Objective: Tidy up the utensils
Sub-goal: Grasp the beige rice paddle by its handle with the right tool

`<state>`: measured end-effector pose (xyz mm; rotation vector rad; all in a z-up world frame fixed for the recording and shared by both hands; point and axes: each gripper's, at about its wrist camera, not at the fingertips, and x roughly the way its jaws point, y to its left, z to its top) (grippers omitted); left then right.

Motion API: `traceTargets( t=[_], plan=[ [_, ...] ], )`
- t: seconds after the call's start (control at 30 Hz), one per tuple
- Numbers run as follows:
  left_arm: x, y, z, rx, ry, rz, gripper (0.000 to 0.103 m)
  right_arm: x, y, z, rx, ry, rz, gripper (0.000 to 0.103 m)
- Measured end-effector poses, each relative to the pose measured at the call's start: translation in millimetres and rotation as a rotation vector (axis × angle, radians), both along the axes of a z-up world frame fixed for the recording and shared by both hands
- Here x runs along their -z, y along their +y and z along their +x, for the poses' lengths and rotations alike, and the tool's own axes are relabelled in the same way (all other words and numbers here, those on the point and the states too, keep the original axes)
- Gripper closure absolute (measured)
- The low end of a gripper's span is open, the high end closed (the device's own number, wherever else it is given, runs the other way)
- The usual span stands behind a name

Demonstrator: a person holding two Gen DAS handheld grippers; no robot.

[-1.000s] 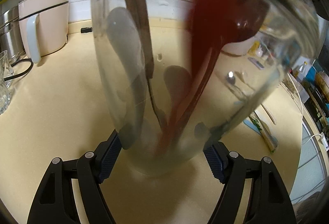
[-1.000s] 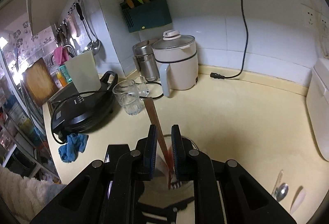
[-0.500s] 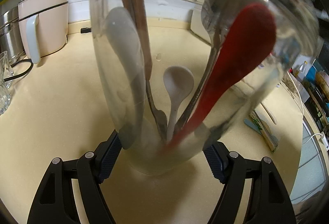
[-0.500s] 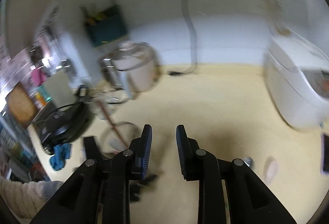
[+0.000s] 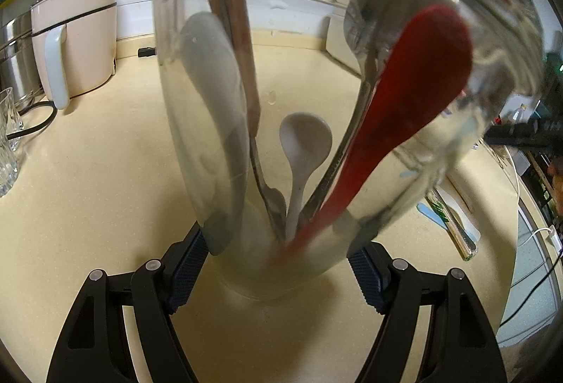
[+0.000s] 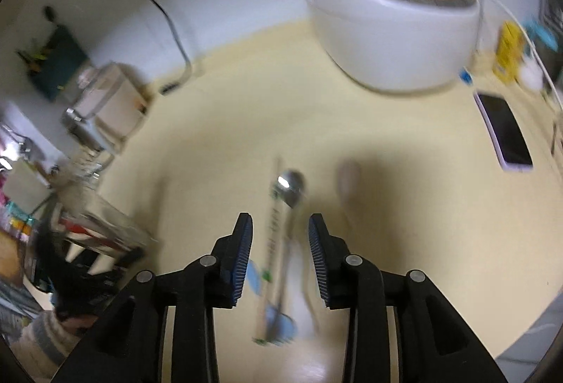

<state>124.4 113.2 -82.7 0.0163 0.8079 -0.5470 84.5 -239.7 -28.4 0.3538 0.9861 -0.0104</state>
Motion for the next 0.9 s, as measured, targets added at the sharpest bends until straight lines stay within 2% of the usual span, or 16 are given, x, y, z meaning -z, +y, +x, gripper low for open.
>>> traceTargets(
  t=[0.13,0.3,0.47,0.6,0.77,0.9],
  plan=[
    [0,3,-1,0.001,-0.003,0.009,0.024,21,-13,-1,0.026,0.061,0.016,0.068],
    [-1,7,-2,0.001,-0.004,0.013,0.024,35,-30,-2,0.065,0.114,-0.046,0.067],
    [-1,8,-2,0.002,-0.004,0.015,0.024,40,-41,9,0.099,0.124,-0.101,0.066],
    [-1,9,-3,0.001,-0.004,0.016,0.024,44,-37,36,0.069,0.106,-0.155,0.056],
    [-1,8,-3,0.002,-0.004,0.017,0.024,49,-29,68,-0.002,0.095,-0.187,0.055],
    [-1,5,-3,0.001,-0.004,0.017,0.024,60,-21,82,-0.048,0.129,-0.235,0.055]
  ],
)
